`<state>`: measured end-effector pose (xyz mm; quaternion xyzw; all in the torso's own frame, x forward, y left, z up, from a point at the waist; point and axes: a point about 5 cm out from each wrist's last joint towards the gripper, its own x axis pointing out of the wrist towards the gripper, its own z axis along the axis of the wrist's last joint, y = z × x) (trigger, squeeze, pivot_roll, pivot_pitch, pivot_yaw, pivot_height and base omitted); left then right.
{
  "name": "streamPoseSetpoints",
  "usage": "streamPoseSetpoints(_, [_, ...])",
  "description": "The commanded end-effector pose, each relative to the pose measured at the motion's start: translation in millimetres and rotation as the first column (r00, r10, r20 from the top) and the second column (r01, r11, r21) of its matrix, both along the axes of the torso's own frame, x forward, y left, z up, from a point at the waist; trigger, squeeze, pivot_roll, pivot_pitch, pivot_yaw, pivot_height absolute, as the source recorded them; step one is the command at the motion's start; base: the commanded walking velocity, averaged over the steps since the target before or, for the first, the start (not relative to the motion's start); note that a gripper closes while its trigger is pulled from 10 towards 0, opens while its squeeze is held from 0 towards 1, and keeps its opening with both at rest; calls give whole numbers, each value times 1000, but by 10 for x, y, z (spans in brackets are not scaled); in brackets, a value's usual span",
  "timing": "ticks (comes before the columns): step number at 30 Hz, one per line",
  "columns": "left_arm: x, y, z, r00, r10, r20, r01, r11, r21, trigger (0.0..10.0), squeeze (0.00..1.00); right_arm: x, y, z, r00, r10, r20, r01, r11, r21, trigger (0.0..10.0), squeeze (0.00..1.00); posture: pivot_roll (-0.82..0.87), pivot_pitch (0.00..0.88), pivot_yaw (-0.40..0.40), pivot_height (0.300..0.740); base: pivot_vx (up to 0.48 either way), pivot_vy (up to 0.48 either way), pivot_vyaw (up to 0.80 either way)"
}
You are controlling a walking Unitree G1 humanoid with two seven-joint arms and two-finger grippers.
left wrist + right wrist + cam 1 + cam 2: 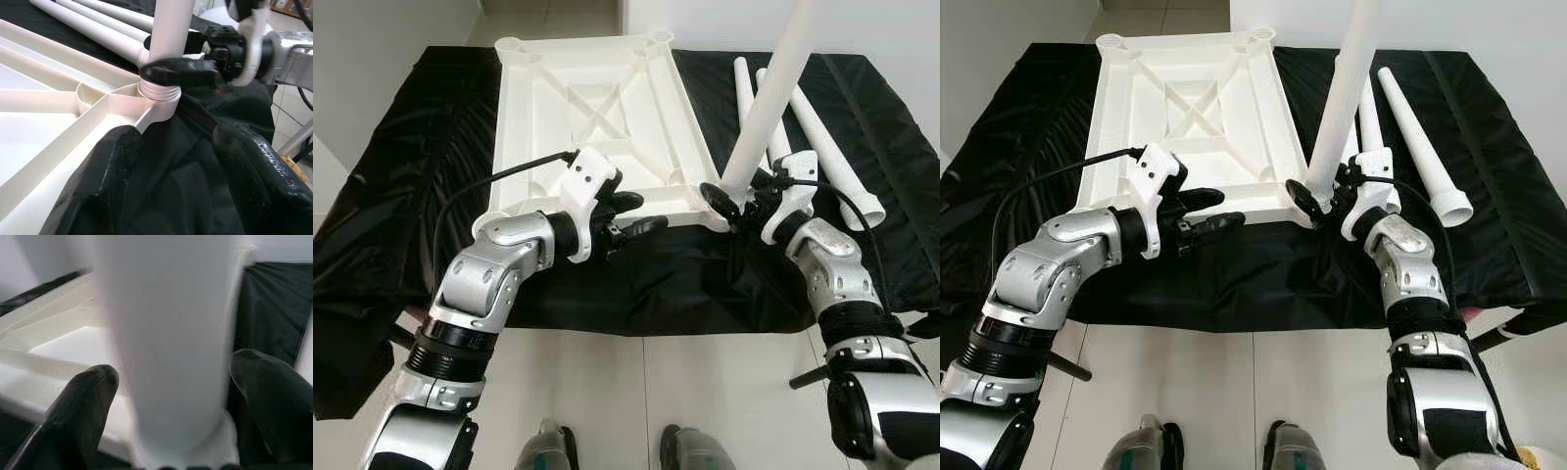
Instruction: Building children table
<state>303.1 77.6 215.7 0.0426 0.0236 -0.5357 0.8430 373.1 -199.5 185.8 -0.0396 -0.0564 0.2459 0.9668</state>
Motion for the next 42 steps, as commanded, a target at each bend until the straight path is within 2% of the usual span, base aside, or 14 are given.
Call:
streamPoseSetpoints(1, [11,18,-6,999,38,1,-38,999,13,10000,0,12,-41,-58,999,-40,-20,41,998,41,4902,0,-11,99,33,740,0,0,0])
streamPoseSetpoints(2, [11,18,-6,999,38,1,-38,999,13,10000,0,12,-41,-58,999,-40,-20,41,998,41,4902,0,-11,99,33,740,0,0,0])
streamPoseSetpoints(3, [10,19,-7,999,38,1,-38,999,13,10000,0,7,-40,-68,999,-36,-20,37,998,47,1961,0,-11,99,33,740,0,0,0])
streamPoseSetpoints(6, [10,19,-8,999,38,1,-38,999,13,10000,0,4,-38,-75,999,-33,-19,33,998,49,1961,0,-11,99,33,740,0,0,0])
streamPoseSetpoints(7, [6,19,-11,999,37,1,-37,999,14,10000,0,-6,-36,-90,999,-26,-21,27,999,47,0,0,-10,97,30,740,0,0,0])
streamPoseSetpoints(14, [-3,6,-22,999,32,-2,-32,999,13,10000,0,-41,-39,-129,1000,-1,-17,2,999,52,0,0,-17,90,30,740,0,0,0])
streamPoseSetpoints(15, [-5,-1,-25,1000,30,-3,-30,999,12,10000,0,-55,-30,-136,1000,12,-14,-12,999,49,9765,0,-17,90,30,740,0,0,0])
streamPoseSetpoints(22, [-4,-12,-28,1000,24,-2,-24,1000,12,10000,0,-79,64,-166,1000,9,-10,-9,999,31,10000,0,-20,83,28,740,0,0,0])
streamPoseSetpoints(29, [-5,-20,-32,1000,21,-3,-21,1000,12,10000,0,-87,159,-162,998,-62,2,62,996,59,10000,0,-21,80,28,740,0,0,0])
streamPoseSetpoints(31, [-5,-22,-35,1000,20,-3,-20,1000,12,10000,0,-78,184,-166,991,-137,-8,137,986,92,10000,0,-27,74,28,740,0,0,0])
streamPoseSetpoints(35, [-4,-34,-32,1000,18,-1,-18,1000,8,10000,0,-95,247,-171,928,-372,-18,370,915,161,10000,0,-27,71,27,740,0,0,0])
streamPoseSetpoints(39, [-4,-36,-32,1000,17,-1,-17,1000,8,10000,0,-115,230,-172,887,-462,-11,457,875,157,10000,0,-27,71,27,740,0,0,0])
streamPoseSetpoints(41, [-4,-36,-32,1000,17,-1,-17,1000,8,10000,0,-115,230,-172,887,-462,-11,457,875,157,10000,0,-27,71,27,740,0,0,0])
streamPoseSetpoints(42, [-6,-35,-34,1000,16,-1,-16,1000,8,10000,0,-144,207,-206,842,-540,-16,536,832,139,10000,0,-27,66,27,740,0,0,0])
